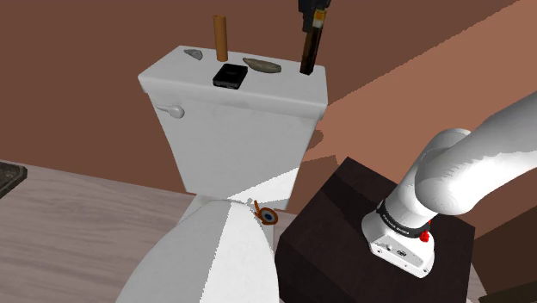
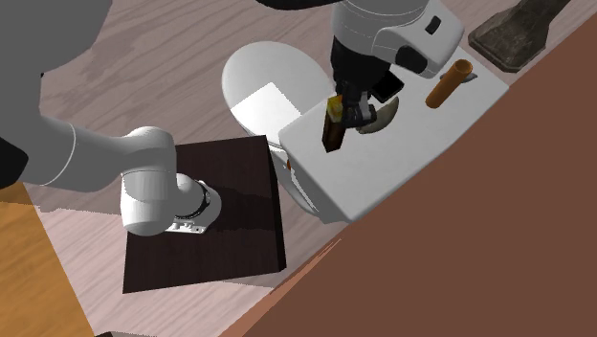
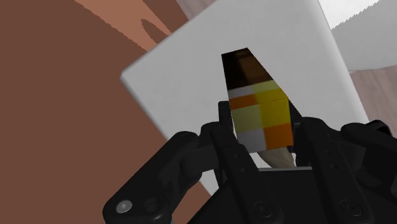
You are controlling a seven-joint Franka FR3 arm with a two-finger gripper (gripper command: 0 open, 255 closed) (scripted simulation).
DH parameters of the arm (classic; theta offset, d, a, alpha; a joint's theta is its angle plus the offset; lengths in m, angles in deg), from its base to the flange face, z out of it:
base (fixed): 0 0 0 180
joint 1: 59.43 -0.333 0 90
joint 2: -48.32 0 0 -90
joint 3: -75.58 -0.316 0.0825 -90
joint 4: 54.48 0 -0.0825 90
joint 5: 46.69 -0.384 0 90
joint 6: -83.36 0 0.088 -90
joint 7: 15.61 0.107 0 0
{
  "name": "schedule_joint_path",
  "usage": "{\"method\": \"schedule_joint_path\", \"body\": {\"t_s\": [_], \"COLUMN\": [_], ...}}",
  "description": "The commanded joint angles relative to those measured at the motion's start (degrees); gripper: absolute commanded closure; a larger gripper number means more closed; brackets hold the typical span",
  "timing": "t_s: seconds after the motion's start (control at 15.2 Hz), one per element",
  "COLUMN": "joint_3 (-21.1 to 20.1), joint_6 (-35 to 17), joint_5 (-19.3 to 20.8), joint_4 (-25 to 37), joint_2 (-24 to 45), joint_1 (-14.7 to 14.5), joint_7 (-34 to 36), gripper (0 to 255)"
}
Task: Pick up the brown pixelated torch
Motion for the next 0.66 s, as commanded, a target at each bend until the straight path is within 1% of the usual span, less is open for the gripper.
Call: {"method": "schedule_joint_path", "body": {"t_s": [0.0,0.46,0.59], "joint_3": [-0.1,-0.2,-0.2], "joint_6": [1.7,7.6,7.7], "joint_5": [0.0,0.0,0.0], "joint_4": [2.3,11.1,11.3], "joint_2": [0.6,3.6,3.6], "joint_1": [-0.1,0.0,0.0], "joint_7": [0.1,0.0,0.0], "gripper": [255,255,255]}}
